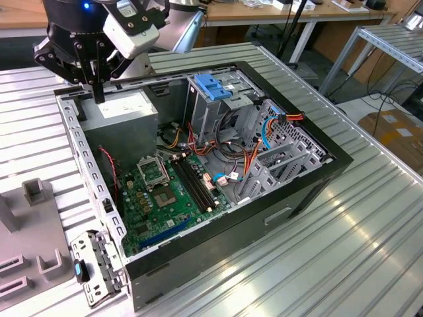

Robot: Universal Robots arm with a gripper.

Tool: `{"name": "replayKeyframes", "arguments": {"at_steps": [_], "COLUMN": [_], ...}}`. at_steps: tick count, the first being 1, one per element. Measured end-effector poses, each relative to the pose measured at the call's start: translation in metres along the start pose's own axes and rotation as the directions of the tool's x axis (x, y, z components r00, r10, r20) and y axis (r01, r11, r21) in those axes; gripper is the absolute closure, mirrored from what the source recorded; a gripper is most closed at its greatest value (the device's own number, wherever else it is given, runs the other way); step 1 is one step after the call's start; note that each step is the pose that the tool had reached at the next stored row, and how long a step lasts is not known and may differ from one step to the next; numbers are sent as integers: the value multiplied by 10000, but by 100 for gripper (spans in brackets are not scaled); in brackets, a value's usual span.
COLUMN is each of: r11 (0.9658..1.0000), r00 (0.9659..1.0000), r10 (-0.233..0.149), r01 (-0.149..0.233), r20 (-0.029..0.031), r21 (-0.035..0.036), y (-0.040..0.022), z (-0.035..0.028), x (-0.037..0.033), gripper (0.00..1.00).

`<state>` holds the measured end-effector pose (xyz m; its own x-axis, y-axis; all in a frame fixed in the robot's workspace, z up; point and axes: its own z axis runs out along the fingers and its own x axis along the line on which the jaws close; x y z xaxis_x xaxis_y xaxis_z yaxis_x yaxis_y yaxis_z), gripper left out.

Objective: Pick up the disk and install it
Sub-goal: 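Reach for the disk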

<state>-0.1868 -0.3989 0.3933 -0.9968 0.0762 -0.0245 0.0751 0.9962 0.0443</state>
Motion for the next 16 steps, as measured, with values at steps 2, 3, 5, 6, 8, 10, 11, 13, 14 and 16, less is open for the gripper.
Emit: {"name": "replayKeyframes", "arguments": {"at_steps": [2,3,5,6,8,10,11,13,14,16], "r11": [10000,10000,10000,10000,10000,10000,10000,10000,10000,10000], "r00": [10000,10000,10000,10000,10000,10000,10000,10000,10000,10000], "r10": [0,0,0,-1,-1,0,0,0,0,1], "r01": [0,0,0,1,1,0,0,0,0,-1], "r20": [0,0,0,0,0,0,0,-2,-2,-2], "r21": [-1,-1,0,-1,0,-1,0,1,0,0], "y": [-3,-4,-5,-6,-8,-10,-11,-13,-13,-16], "z": [-1,-1,-2,-2,-2,-3,-3,-4,-4,-4], "x": [36,47,70,84,113,135,145,171,181,214], "gripper": [89,89,89,89,89,89,89,89,89,89]}}
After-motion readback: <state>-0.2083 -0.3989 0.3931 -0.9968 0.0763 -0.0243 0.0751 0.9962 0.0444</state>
